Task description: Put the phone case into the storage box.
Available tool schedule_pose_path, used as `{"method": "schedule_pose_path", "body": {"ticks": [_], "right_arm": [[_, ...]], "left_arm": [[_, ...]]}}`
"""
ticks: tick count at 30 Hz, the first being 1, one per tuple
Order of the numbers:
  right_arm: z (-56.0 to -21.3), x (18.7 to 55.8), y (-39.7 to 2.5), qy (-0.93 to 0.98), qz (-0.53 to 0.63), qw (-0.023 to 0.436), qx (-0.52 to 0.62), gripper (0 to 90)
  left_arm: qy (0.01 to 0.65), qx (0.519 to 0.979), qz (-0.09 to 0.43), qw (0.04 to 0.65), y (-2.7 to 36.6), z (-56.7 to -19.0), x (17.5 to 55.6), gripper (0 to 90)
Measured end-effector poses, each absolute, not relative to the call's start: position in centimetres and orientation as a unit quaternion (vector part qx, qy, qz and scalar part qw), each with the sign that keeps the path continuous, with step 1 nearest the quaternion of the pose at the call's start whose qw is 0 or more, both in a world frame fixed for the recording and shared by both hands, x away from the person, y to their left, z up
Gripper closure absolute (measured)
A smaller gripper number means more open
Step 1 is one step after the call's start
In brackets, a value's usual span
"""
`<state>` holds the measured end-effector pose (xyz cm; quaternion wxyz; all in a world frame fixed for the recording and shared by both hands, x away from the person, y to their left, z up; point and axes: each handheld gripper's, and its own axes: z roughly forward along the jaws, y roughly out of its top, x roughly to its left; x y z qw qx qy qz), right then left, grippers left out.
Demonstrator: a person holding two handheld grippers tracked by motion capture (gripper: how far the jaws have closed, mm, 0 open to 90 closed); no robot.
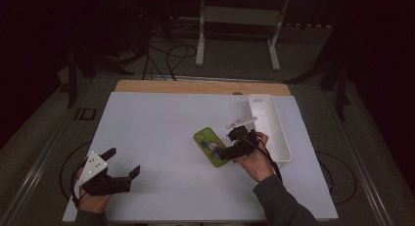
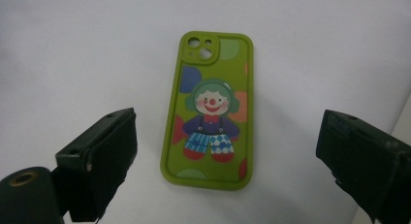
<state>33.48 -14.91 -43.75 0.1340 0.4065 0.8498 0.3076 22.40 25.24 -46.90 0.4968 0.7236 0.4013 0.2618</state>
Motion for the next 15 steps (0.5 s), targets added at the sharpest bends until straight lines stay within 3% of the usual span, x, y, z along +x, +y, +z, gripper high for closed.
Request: {"method": "schedule_pose_path", "body": {"ticks": [15], "right_arm": [[-44.9, 33.8, -13.6, 0.857, 0.292, 0.127, 0.405, 7.4]], "left_arm": [[0.401, 0.724, 0.262, 0.496, 25.3, -46.9, 22.4, 0.0]]}}
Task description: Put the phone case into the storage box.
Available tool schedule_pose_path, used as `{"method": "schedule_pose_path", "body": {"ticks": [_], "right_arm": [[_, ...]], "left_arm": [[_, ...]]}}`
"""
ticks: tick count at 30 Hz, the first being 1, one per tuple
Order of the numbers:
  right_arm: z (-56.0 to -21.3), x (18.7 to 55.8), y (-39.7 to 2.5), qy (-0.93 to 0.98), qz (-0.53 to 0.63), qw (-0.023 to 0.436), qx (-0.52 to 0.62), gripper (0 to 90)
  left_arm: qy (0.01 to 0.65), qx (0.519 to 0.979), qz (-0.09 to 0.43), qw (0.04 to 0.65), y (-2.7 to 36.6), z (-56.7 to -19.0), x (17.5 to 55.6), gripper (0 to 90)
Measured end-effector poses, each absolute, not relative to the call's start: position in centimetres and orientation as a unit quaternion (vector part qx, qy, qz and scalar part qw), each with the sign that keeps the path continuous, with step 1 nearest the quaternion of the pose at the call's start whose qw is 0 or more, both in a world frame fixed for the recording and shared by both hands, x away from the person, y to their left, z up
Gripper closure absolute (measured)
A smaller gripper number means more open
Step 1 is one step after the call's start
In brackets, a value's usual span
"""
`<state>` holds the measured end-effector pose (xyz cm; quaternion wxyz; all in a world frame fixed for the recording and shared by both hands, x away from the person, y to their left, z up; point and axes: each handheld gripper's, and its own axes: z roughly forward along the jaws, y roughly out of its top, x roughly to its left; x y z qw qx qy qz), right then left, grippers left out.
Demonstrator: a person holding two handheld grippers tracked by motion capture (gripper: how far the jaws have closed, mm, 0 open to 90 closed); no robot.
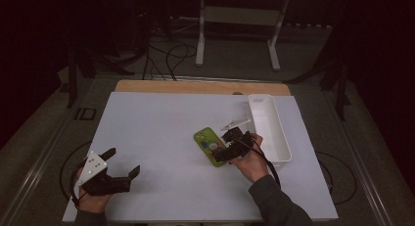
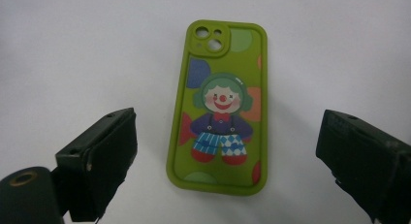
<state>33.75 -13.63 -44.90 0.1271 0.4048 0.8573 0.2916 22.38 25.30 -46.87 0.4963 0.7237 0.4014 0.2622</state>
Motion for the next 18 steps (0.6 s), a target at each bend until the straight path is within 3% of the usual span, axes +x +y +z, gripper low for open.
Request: {"method": "schedule_pose_path", "body": {"ticks": [18], "right_arm": [[-46.4, 34.0, -12.6, 0.864, 0.274, 0.118, 0.405, 7.4]], "left_arm": [[0.402, 0.723, 0.262, 0.497, 25.3, -46.9, 22.4, 0.0]]}}
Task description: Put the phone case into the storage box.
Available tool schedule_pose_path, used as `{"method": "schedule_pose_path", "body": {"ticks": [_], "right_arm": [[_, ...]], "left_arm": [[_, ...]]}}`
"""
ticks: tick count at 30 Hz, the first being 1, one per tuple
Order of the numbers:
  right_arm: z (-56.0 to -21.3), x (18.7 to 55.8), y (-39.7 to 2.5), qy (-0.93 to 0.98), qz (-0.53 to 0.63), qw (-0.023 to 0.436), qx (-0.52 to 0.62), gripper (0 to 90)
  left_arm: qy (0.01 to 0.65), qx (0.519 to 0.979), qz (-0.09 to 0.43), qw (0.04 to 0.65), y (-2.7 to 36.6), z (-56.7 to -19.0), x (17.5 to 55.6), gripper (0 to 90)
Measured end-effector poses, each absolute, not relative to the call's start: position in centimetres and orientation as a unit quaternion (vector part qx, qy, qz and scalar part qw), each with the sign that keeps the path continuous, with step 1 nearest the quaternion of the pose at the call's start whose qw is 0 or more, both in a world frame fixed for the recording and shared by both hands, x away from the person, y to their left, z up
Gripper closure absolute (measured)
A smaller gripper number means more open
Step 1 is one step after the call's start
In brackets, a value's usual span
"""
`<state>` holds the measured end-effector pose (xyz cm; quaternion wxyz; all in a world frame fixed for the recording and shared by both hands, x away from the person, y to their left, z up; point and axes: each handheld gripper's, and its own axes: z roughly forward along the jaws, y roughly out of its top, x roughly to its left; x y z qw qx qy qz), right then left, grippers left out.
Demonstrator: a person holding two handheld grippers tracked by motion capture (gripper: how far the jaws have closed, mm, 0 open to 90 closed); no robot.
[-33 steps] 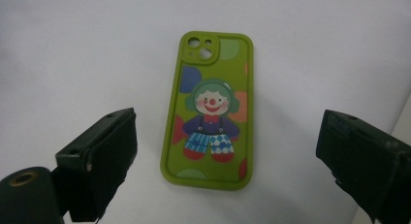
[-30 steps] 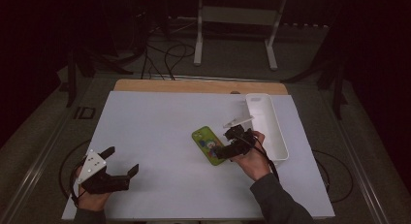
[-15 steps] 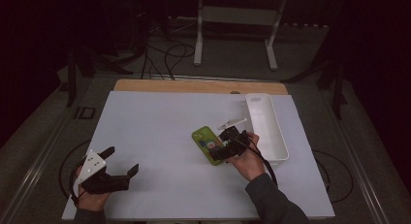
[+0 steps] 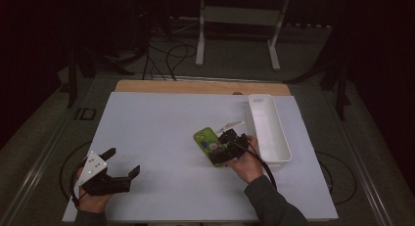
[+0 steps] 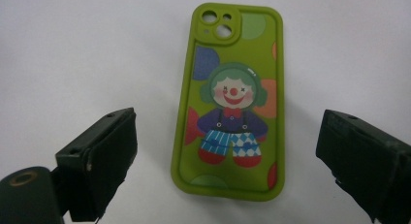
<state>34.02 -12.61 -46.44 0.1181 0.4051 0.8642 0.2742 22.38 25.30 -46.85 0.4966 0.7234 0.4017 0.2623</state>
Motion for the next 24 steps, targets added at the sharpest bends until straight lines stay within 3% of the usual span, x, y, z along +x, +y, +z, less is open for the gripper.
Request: {"method": "schedule_pose_path", "body": {"ticks": [24], "right_arm": [[-48.8, 34.6, -12.6, 0.867, 0.248, 0.105, 0.419, 7.4]], "left_arm": [[0.402, 0.724, 0.261, 0.497, 25.3, -46.9, 22.4, 0.0]]}}
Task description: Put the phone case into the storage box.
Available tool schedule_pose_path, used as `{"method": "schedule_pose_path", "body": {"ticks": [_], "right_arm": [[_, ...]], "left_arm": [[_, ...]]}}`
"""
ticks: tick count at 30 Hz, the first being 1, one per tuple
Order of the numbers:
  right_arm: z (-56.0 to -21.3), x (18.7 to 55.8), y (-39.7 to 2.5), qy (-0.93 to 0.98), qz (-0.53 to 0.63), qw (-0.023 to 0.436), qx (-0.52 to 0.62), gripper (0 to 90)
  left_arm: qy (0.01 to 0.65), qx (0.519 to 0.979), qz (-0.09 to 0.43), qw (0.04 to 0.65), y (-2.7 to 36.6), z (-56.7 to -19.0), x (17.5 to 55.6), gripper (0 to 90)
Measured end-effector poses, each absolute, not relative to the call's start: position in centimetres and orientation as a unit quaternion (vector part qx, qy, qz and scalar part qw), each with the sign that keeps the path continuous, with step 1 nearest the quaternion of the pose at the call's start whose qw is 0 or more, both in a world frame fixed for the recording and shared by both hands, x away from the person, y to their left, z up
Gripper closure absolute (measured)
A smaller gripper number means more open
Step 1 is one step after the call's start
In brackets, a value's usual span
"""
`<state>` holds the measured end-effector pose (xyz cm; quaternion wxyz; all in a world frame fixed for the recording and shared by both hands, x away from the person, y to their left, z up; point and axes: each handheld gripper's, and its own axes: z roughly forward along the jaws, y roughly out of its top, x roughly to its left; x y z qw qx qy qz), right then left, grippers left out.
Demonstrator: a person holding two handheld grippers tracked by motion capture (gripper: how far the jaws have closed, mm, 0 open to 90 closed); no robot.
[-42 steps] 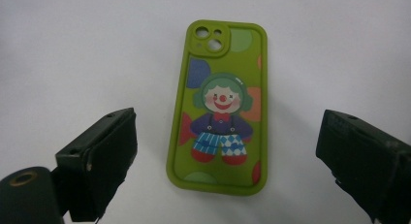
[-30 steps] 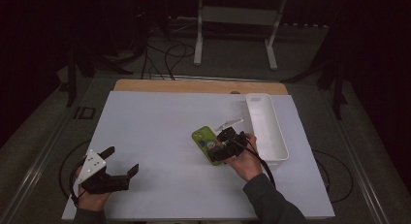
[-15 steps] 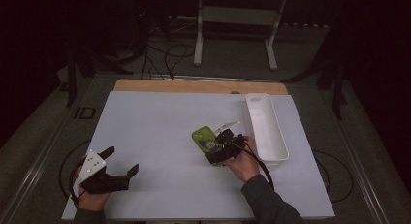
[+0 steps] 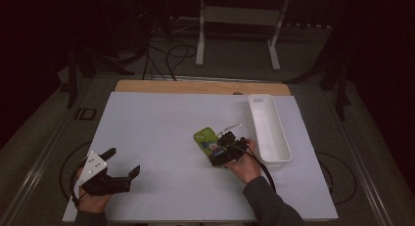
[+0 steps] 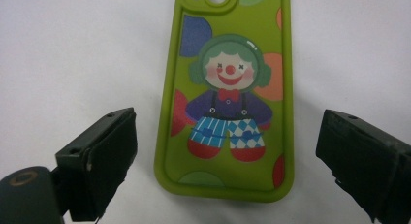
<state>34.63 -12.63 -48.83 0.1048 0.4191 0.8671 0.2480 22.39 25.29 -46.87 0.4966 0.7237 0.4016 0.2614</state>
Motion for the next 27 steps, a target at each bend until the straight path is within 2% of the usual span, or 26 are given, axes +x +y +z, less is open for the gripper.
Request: {"method": "schedule_pose_path", "body": {"ticks": [27], "right_arm": [[-50.6, 34.9, -11.8, 0.874, 0.223, 0.098, 0.421, 7.4]], "left_arm": [[0.401, 0.723, 0.262, 0.498, 25.3, -46.8, 22.4, 0.0]]}}
